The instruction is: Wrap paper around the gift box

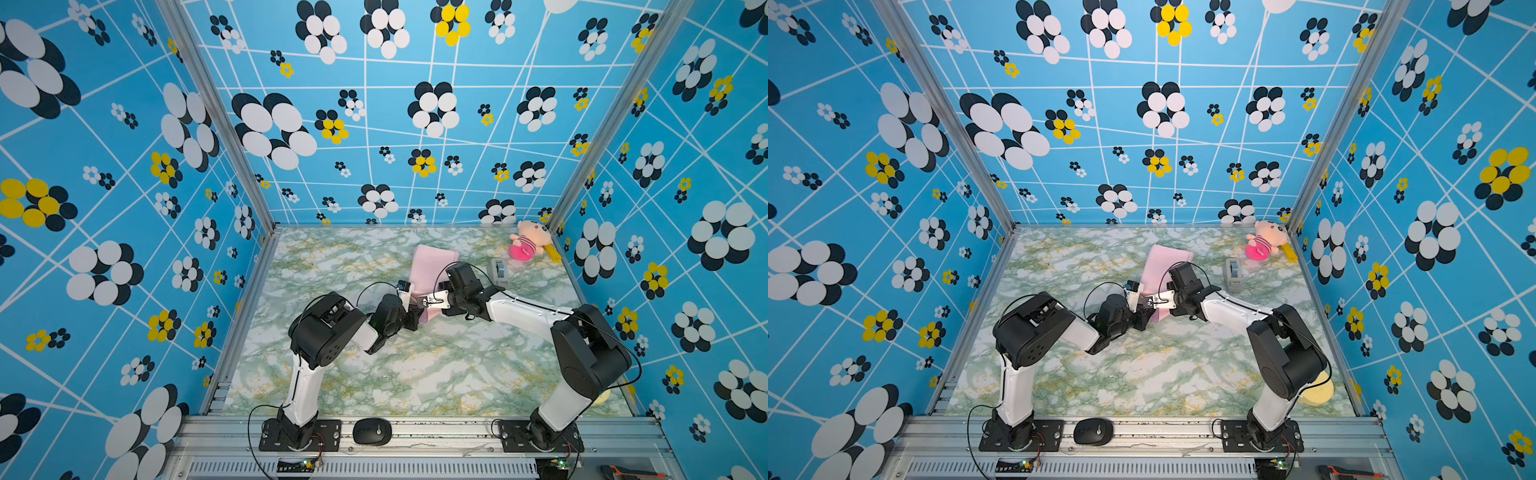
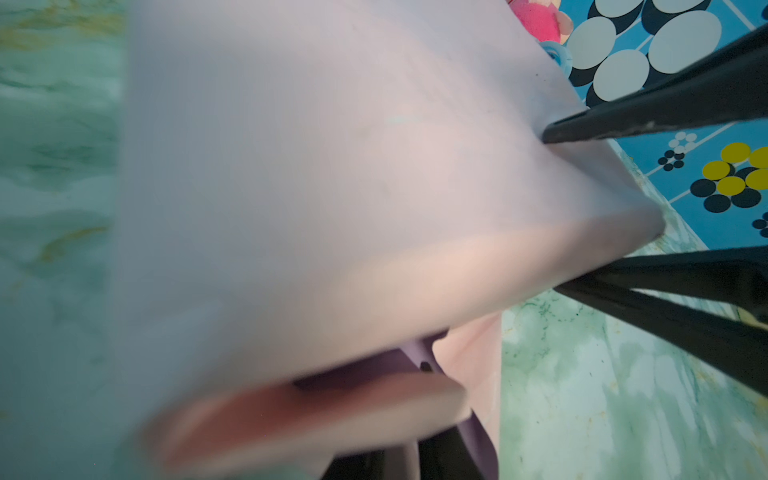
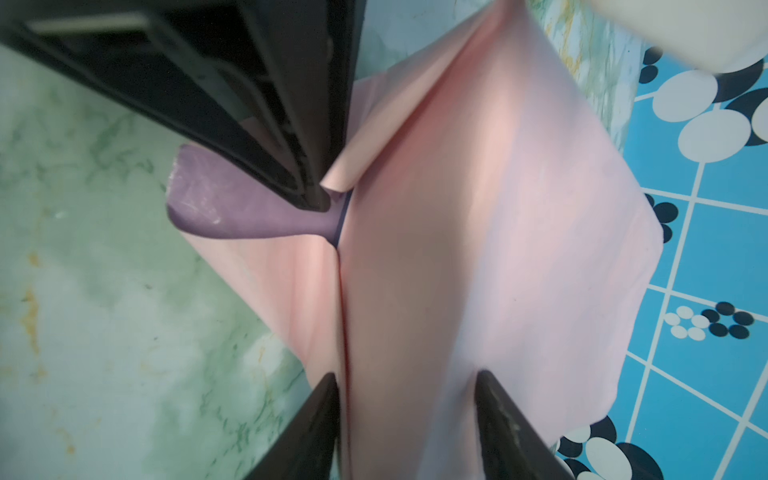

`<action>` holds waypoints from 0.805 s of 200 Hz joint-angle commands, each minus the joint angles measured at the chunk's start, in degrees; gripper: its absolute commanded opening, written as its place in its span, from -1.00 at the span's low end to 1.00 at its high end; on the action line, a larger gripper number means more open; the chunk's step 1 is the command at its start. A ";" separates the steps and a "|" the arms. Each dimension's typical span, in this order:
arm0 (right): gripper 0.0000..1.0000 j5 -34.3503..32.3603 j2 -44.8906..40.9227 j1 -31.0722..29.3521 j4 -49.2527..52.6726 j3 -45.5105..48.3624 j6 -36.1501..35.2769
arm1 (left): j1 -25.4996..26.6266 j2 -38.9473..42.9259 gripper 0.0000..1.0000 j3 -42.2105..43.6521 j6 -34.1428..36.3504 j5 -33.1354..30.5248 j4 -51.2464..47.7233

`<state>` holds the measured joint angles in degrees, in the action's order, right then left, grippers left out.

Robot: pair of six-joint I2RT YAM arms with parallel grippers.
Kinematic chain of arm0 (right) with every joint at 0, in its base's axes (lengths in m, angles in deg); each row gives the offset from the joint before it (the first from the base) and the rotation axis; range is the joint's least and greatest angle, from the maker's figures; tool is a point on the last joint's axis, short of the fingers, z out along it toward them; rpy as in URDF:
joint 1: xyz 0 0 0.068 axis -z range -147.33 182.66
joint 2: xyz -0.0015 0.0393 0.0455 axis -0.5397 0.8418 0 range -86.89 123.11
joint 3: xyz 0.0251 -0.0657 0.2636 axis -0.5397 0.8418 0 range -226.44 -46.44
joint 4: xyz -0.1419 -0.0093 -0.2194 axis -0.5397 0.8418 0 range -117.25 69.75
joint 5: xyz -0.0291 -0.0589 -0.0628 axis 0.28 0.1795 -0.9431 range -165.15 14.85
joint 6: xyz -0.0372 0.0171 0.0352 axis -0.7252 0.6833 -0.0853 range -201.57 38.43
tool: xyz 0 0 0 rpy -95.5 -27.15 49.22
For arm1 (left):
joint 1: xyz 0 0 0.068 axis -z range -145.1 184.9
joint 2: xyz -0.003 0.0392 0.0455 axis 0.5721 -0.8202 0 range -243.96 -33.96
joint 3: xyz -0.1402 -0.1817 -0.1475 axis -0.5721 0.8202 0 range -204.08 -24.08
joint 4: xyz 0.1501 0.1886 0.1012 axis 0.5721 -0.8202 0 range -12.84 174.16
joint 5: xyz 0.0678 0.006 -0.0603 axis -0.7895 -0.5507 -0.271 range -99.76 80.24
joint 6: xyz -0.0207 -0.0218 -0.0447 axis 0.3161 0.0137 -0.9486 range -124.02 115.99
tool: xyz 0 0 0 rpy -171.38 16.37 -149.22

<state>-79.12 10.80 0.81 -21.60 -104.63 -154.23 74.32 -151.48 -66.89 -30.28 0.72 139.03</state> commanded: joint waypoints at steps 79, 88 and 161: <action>0.07 1.07 -0.40 -0.66 4.81 1.42 1.73 | 2.68 2.41 -0.68 7.39 -2.31 1.38 -4.42; 0.08 1.10 -0.48 -0.66 4.90 1.33 1.69 | 2.63 4.58 -0.65 8.19 -2.30 1.40 -4.42; 0.07 1.51 -0.75 -0.66 5.07 1.28 1.49 | 0.75 27.12 -0.47 14.37 -2.63 -3.13 -16.40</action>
<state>-79.12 10.78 0.79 -21.60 -104.63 -154.17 76.35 -130.63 -54.50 -32.96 0.43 129.13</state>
